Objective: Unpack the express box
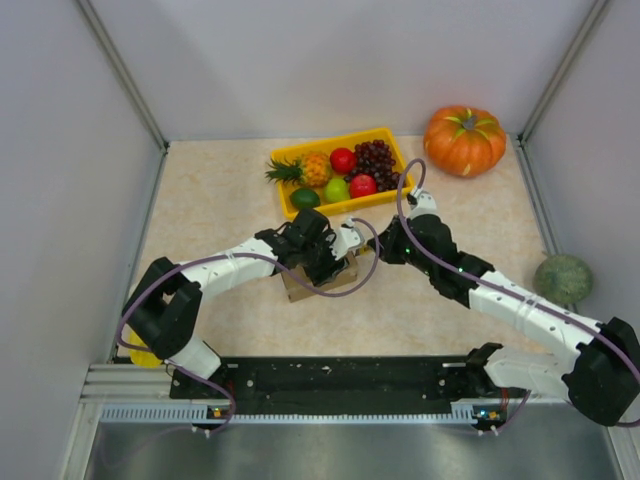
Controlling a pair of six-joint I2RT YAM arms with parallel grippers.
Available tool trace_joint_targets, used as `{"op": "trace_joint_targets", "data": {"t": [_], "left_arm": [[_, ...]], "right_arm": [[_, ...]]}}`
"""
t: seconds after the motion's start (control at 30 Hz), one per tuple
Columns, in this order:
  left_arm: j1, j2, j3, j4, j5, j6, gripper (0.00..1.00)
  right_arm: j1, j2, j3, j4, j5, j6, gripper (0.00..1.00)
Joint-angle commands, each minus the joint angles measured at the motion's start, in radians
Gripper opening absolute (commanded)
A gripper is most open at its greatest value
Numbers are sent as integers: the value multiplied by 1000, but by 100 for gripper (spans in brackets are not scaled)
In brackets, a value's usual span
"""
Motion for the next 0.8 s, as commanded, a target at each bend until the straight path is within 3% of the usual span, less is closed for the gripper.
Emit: {"op": "trace_joint_targets", "data": {"t": [0.0,0.77], "left_arm": [[0,18,-19,-38,32,49,52],[0,25,-34,-32,18,44,45]], "right_arm": [[-7,9,26,57,9,-20,0],[-8,63,30,88,17,-41,0]]}}
